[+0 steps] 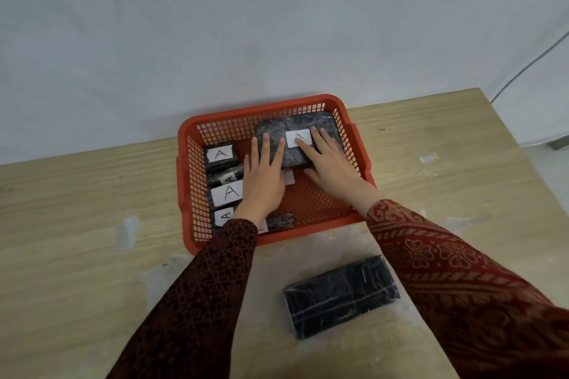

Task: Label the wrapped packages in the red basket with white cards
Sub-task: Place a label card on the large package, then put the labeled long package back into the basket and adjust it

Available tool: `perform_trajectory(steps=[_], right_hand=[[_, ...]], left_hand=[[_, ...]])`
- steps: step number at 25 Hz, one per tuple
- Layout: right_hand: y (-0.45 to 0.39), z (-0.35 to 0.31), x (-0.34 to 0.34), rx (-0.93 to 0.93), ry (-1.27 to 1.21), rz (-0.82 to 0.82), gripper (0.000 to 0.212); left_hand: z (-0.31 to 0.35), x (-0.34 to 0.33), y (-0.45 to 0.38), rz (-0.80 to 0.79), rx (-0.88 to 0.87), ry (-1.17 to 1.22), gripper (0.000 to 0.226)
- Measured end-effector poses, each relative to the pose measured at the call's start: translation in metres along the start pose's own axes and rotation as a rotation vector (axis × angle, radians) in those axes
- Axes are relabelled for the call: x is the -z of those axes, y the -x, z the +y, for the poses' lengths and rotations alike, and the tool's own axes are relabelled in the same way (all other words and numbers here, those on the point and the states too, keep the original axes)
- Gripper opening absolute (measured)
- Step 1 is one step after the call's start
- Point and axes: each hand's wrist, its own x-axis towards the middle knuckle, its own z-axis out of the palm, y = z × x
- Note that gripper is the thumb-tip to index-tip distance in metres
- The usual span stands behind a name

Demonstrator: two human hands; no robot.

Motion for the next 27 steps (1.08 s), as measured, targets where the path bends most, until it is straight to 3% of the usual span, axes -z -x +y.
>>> perform_trajectory(steps=[3, 5, 7, 10, 12, 13, 15, 17, 20, 22, 25, 27], right_hand=[[0.028, -0.012, 0.008, -0.006, -0.008, 0.001, 0.06], [0.062, -0.016, 0.018, 0.059, -0.095, 0.107, 0.048], [0.108, -0.016, 0.025, 0.14, -0.2, 0.243, 0.034], [0.178, -0.009, 0.018, 0.209, -0.297, 0.341, 0.02], [0.212, 0.003, 0.004, 0.172, -0.291, 0.25, 0.027], [0.225, 0.01, -0.004, 0.139, -0.255, 0.126, 0.039], [0.241, 0.023, -0.02, 0.088, -0.146, -0.136, 0.063], [0.248, 0.029, -0.032, 0.079, -0.101, -0.197, 0.071], [0.242, 0.031, -0.038, 0.122, -0.126, -0.11, 0.062], [0.237, 0.033, -0.033, 0.094, -0.225, -0.17, 0.057], [0.236, 0.037, -0.021, 0.012, -0.388, -0.277, 0.042], [0.236, 0.034, -0.013, -0.023, -0.512, -0.203, 0.019]], left_hand=[[0.003, 0.016, -0.003, -0.096, 0.015, -0.077, 0.069], [0.014, 0.034, 0.006, -0.115, 0.029, -0.016, 0.065], [0.026, 0.049, 0.032, -0.001, -0.012, 0.12, 0.057], [0.043, 0.055, 0.101, 0.195, -0.224, 0.223, 0.043], [0.046, 0.045, 0.148, 0.191, -0.359, 0.198, 0.04], [0.046, 0.038, 0.168, 0.148, -0.4, 0.174, 0.04], [0.039, 0.022, 0.198, 0.022, -0.424, 0.15, 0.041], [0.03, 0.006, 0.218, -0.117, -0.406, 0.1, 0.05], [0.018, -0.015, 0.236, -0.276, -0.362, 0.035, 0.073], [0.015, -0.021, 0.24, -0.301, -0.32, 0.064, 0.085], [0.017, -0.018, 0.234, -0.189, -0.227, 0.222, 0.066], [0.021, -0.009, 0.228, -0.139, -0.149, 0.388, 0.042]])
